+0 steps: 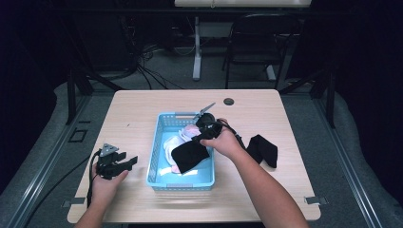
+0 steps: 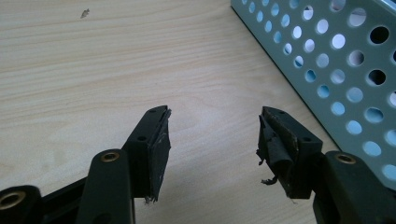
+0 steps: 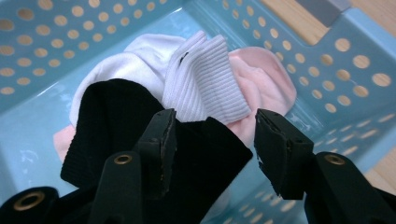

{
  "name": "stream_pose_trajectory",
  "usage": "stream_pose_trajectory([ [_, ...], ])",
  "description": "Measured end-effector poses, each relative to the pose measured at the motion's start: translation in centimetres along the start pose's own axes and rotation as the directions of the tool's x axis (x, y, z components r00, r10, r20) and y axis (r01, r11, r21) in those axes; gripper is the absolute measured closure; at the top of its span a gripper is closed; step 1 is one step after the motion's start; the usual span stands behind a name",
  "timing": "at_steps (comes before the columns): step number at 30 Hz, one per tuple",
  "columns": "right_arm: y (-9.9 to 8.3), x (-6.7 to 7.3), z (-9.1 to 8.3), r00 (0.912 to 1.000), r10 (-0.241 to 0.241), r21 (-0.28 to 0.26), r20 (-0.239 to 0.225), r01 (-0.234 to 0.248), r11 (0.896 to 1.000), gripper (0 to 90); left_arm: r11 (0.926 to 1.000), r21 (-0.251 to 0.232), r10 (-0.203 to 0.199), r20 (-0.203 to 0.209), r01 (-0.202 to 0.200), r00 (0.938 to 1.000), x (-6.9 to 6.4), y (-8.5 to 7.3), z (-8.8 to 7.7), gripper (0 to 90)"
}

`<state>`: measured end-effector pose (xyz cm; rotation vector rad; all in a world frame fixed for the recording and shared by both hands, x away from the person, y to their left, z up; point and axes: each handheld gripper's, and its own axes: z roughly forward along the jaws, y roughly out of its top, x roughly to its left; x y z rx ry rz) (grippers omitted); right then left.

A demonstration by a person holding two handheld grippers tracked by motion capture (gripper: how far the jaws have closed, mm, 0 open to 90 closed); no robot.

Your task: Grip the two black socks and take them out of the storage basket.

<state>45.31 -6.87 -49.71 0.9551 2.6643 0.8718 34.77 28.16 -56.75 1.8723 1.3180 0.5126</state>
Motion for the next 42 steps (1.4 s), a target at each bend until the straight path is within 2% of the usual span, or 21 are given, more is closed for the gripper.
stream_pose_trajectory([
  [1,0.1,0.1,0.3,1.0000,0.001,0.005,-0.001,-0.001,1.000,48.2,1.0000,0.000,0.000,0.000,0.000,1.0000,0.0,0.0,0.0,43.5],
  [2,0.4,0.2,0.7,0.9999,-0.017,0.032,-0.002,0.017,0.999,47.9,1.0000,0.000,0.000,0.001,0.000,1.0000,0.0,0.0,0.0,43.4],
  [5,0.4,0.2,1.1,0.9998,-0.018,0.033,-0.005,0.018,0.999,48.6,1.0000,-0.004,-0.001,0.003,0.001,1.0000,0.1,0.0,-0.1,43.5],
  [9,0.4,0.3,1.1,0.9987,-0.017,0.054,-0.048,0.020,0.998,58.7,1.0000,0.005,0.000,0.003,0.000,1.0000,0.2,0.0,-0.2,43.5],
  [10,0.2,0.4,0.9,0.9978,-0.031,0.067,-0.058,0.035,0.997,65.4,1.0000,-0.007,-0.003,0.000,0.003,1.0000,0.2,0.0,-0.1,43.5],
  [12,0.2,0.4,0.8,0.9977,-0.036,0.073,-0.057,0.040,0.997,67.9,1.0000,-0.006,-0.004,0.000,0.004,1.0000,0.2,0.0,-0.1,43.5],
  [14,-0.2,0.4,0.5,0.9968,-0.034,0.075,-0.073,0.039,0.996,78.8,1.0000,0.003,-0.002,0.000,0.002,1.0000,0.2,0.1,-0.2,43.4],
  [15,-0.2,0.4,0.5,0.9968,-0.034,0.075,-0.073,0.039,0.996,78.8,1.0000,-0.001,-0.001,0.000,0.001,1.0000,0.2,0.0,-0.1,43.4],
  [16,-0.3,0.4,0.2,0.9958,-0.044,0.080,-0.081,0.050,0.996,84.0,1.0000,-0.005,-0.002,-0.001,0.002,1.0000,0.2,0.0,-0.1,43.5],
  [20,-0.5,0.5,-0.3,0.9947,-0.046,0.064,-0.092,0.052,0.997,85.5,1.0000,-0.002,-0.001,-0.001,0.001,1.0000,0.1,0.0,-0.1,43.4],
  [26,-0.4,1.0,-1.9,0.9937,-0.037,-0.008,-0.106,0.037,0.999,86.3,1.0000,0.001,0.000,-0.004,0.000,1.0000,0.2,0.0,-0.2,43.5],
  [29,0.0,1.4,-3.4,0.9929,-0.049,-0.067,-0.108,0.042,0.997,86.5,1.0000,-0.002,-0.002,-0.007,0.002,1.0000,0.2,0.0,-0.1,43.5],
  [30,0.2,1.5,-4.0,0.9925,-0.063,-0.072,-0.105,0.056,0.996,86.5,1.0000,-0.003,-0.002,-0.007,0.002,1.0000,0.2,0.0,-0.1,43.5],
  [34,0.8,2.4,-5.8,0.9922,-0.086,-0.140,-0.090,0.073,0.987,86.6,1.0000,-0.001,-0.001,-0.007,0.001,1.0000,0.2,0.0,-0.1,43.5],
  [36,1.4,2.9,-7.4,0.9914,-0.104,-0.181,-0.080,0.088,0.979,86.6,1.0000,-0.001,-0.002,-0.008,0.002,1.0000,0.2,0.0,-0.1,43.5],
  [37,1.4,2.9,-7.4,0.9914,-0.104,-0.181,-0.080,0.088,0.979,86.6,1.0000,-0.001,-0.002,-0.008,0.002,1.0000,0.2,0.0,-0.1,43.4],
  [42,2.3,3.2,-9.5,0.9909,-0.120,-0.233,-0.060,0.103,0.967,86.6,1.0000,-0.001,-0.002,-0.008,0.002,1.0000,0.1,0.0,-0.1,43.5],
])
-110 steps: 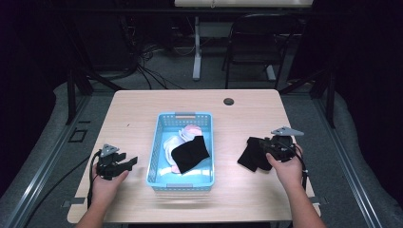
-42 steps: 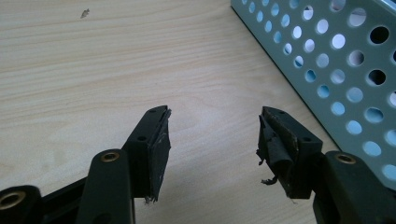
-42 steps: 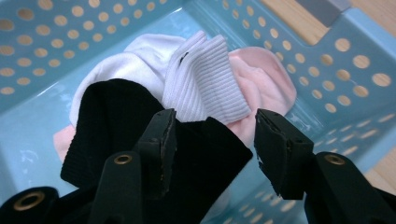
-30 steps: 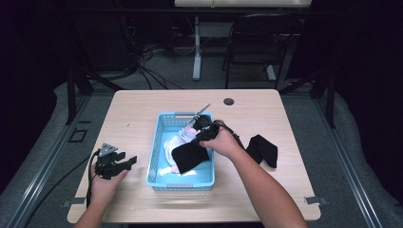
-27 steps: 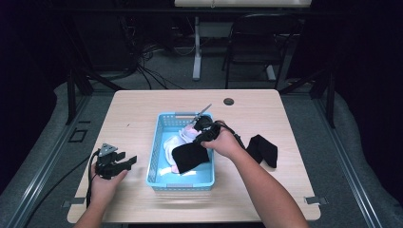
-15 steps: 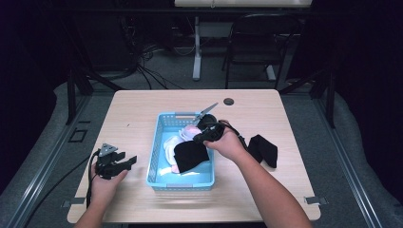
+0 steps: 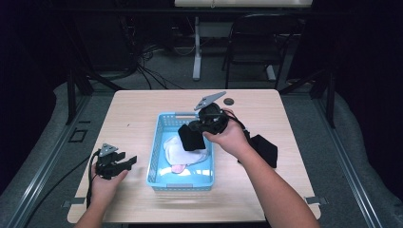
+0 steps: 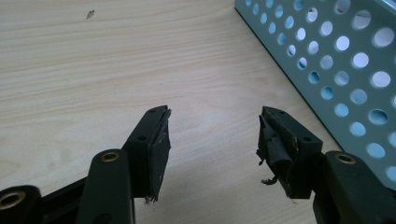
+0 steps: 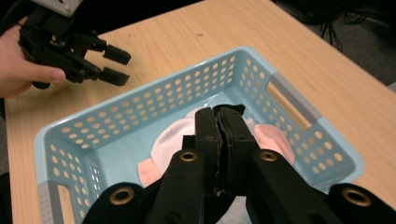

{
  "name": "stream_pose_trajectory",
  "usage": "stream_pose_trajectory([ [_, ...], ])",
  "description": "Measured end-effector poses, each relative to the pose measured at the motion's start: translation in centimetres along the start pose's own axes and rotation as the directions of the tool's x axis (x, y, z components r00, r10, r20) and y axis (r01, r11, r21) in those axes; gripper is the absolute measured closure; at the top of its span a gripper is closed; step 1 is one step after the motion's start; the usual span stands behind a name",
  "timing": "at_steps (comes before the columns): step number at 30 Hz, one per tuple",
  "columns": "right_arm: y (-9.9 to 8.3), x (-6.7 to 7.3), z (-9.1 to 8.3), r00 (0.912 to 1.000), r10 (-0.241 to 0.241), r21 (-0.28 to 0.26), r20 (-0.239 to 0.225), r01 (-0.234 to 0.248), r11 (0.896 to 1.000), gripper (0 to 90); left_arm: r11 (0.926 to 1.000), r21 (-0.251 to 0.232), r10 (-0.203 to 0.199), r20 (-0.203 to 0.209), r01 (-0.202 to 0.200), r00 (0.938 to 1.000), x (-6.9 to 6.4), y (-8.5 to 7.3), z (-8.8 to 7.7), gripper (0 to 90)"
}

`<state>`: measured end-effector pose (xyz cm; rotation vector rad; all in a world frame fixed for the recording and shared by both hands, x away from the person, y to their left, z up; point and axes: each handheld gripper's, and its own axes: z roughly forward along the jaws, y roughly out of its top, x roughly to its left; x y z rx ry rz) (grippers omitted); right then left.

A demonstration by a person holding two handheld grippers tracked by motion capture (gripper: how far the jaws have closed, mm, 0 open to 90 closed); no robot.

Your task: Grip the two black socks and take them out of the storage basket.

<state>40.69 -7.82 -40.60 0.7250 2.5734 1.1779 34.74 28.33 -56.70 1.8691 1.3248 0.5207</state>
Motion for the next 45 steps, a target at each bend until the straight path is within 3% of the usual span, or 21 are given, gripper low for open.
stream_pose_trajectory([
  [9,1.7,0.0,-4.2,0.9986,-0.025,-0.071,0.047,0.029,0.997,86.7,1.0000,0.007,-0.004,0.000,0.004,1.0000,0.0,0.0,0.0,43.4],
  [14,1.5,-0.6,-5.7,0.9969,-0.019,-0.076,0.076,0.025,0.997,86.6,1.0000,0.002,-0.005,-0.003,0.005,1.0000,0.1,0.0,0.0,43.5],
  [22,-1.0,-2.6,-9.5,0.9891,0.035,-0.091,0.143,-0.022,0.996,86.6,0.9999,0.002,-0.010,-0.001,0.010,0.9999,0.1,-0.1,0.1,43.4],
  [26,-3.1,-3.5,-11.5,0.9787,0.071,-0.099,0.193,-0.052,0.994,86.7,0.9999,0.002,-0.011,-0.003,0.011,0.9999,0.1,-0.1,0.1,43.4],
  [33,-5.9,-4.1,-13.6,0.9640,0.096,-0.082,0.248,-0.078,0.994,86.6,0.9999,0.007,-0.014,-0.006,0.014,0.9999,0.1,-0.1,0.2,43.4],
  [40,-7.5,-4.2,-14.2,0.9584,0.118,-0.087,0.260,-0.099,0.991,86.6,0.9998,0.011,-0.014,-0.007,0.014,0.9999,0.1,-0.1,0.2,43.4],
  [45,-8.5,-4.1,-13.7,0.9566,0.135,-0.088,0.259,-0.116,0.989,86.6,0.9998,0.003,-0.018,-0.010,0.018,0.9998,0.1,-0.1,0.2,43.4],
])
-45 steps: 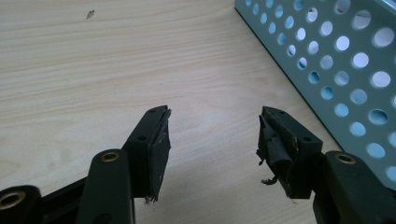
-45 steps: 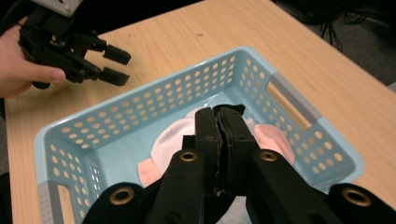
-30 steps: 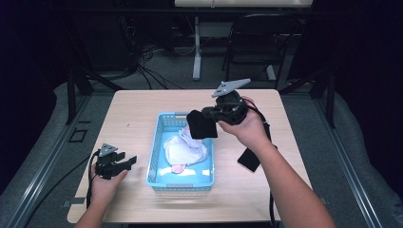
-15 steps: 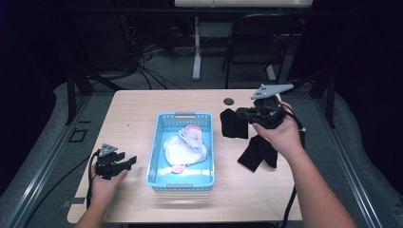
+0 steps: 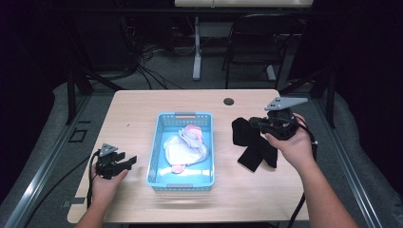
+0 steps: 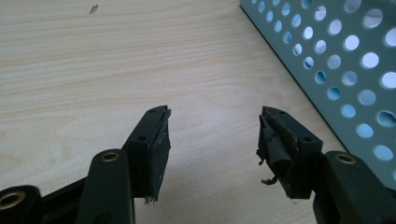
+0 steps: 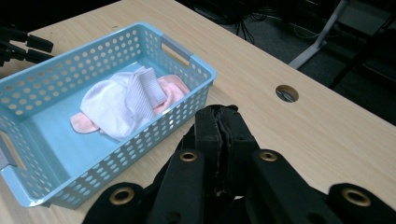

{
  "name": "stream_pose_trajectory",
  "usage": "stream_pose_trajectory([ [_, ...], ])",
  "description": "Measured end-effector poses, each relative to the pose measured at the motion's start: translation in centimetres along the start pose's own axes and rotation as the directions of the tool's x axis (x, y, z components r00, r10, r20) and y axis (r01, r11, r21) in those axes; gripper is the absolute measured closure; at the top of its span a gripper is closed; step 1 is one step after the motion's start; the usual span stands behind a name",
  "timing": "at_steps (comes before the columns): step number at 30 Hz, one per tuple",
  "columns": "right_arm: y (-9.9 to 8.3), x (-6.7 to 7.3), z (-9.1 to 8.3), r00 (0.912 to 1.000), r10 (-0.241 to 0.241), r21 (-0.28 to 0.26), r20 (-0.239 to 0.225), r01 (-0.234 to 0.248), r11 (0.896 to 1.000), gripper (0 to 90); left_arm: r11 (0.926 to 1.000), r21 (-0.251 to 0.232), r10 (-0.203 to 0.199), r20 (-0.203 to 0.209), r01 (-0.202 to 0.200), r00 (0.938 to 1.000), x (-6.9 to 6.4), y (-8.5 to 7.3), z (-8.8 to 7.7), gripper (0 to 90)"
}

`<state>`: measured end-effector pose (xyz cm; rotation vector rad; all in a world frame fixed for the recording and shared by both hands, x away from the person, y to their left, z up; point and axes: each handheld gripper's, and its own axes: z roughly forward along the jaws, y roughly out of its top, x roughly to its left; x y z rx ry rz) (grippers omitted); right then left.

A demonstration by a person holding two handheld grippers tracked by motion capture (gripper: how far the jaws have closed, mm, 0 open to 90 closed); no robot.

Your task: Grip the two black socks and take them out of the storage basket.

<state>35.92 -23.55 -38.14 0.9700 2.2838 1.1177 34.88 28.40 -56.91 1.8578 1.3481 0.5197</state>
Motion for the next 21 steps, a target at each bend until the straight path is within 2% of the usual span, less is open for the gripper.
stream_pose_trajectory([
  [13,-3.7,-0.8,2.8,0.9975,0.071,0.043,-0.008,-0.070,0.997,86.6,0.9999,0.001,-0.012,-0.006,0.012,0.9999,0.1,0.0,0.0,43.4],
  [14,-4.1,-0.9,3.2,0.9973,0.073,0.056,-0.005,-0.073,0.996,86.5,1.0000,0.003,-0.009,-0.006,0.009,0.9999,0.1,0.0,0.0,43.4],
  [15,-5.1,-1.3,3.9,0.9950,0.100,0.075,0.000,-0.100,0.992,86.5,1.0000,0.002,-0.009,-0.006,0.009,0.9999,0.1,0.0,0.0,43.4],
  [17,-5.5,-1.5,4.2,0.9945,0.104,0.089,0.008,-0.105,0.991,86.5,1.0000,0.002,-0.009,-0.004,0.009,0.9999,0.1,0.0,0.0,43.4],
  [18,-6.7,-2.2,4.9,0.9902,0.137,0.114,0.025,-0.139,0.984,86.5,1.0000,0.004,-0.008,-0.002,0.008,1.0000,0.1,0.0,-0.1,43.4],
  [19,-6.7,-2.2,4.9,0.9902,0.137,0.114,0.025,-0.139,0.984,86.5,1.0000,0.003,-0.007,-0.002,0.007,1.0000,0.1,0.0,-0.1,43.4],
  [21,-7.8,-2.7,5.4,0.9873,0.145,0.132,0.064,-0.153,0.979,86.4,1.0000,0.004,-0.002,-0.003,0.002,1.0000,0.2,0.0,-0.2,43.4],
])
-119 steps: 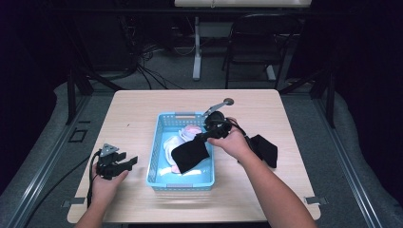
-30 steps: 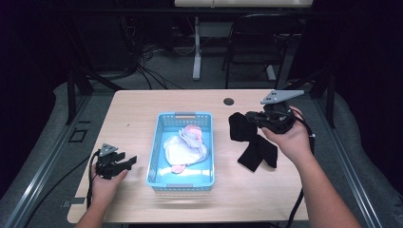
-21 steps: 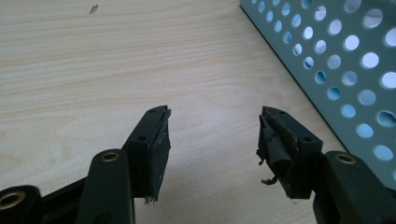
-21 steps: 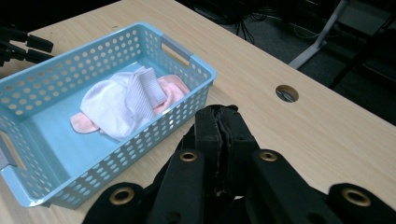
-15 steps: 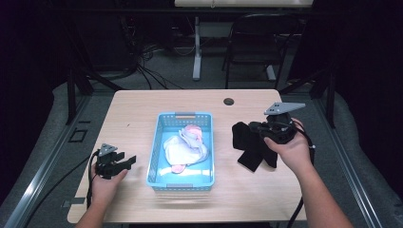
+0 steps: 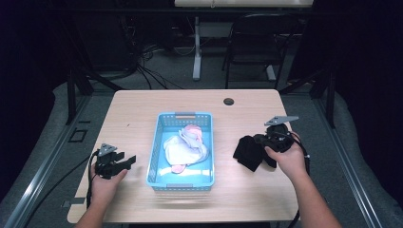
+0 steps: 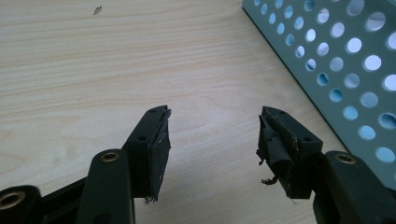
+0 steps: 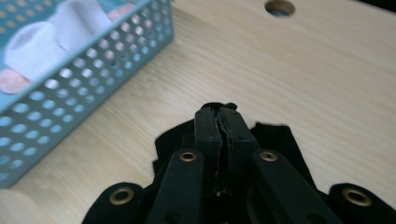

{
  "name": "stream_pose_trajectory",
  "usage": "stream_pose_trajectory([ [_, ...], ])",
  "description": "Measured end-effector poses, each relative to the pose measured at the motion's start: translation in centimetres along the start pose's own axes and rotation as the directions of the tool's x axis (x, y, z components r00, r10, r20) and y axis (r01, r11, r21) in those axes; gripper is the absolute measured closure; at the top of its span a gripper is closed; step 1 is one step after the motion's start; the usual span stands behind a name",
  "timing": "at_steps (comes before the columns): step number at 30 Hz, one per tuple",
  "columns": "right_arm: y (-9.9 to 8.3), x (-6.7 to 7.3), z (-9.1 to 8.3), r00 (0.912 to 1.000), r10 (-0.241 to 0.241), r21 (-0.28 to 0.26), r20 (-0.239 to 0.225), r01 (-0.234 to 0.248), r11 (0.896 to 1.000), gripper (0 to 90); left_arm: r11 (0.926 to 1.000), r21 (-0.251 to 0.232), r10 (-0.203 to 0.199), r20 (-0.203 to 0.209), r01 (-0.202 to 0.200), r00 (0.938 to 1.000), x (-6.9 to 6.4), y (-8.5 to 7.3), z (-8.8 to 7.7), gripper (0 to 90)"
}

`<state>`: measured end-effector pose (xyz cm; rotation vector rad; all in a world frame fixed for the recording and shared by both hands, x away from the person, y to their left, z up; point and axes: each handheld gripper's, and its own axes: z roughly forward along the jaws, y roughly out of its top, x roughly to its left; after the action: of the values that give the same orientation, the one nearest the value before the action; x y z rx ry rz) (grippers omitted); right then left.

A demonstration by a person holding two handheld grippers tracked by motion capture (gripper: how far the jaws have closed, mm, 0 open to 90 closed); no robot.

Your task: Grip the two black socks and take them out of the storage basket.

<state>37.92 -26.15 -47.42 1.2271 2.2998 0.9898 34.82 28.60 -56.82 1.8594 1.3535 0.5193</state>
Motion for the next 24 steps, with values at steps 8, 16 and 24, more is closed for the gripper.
stream_pose_trajectory([
  [8,-3.2,-2.3,1.6,0.9921,0.104,0.032,0.070,-0.107,0.994,86.1,1.0000,-0.006,-0.001,0.002,0.001,1.0000,0.0,-0.1,-0.2,43.4],
  [16,-5.0,-3.5,2.1,0.9807,0.179,0.015,0.079,-0.181,0.983,80.0,1.0000,-0.002,-0.003,0.001,0.003,1.0000,-0.1,-0.1,-0.2,43.4],
  [24,-4.8,-3.4,2.0,0.9798,0.179,0.000,0.089,-0.180,0.984,71.9,1.0000,0.001,-0.004,-0.002,0.004,1.0000,0.0,-0.2,-0.2,43.4],
])
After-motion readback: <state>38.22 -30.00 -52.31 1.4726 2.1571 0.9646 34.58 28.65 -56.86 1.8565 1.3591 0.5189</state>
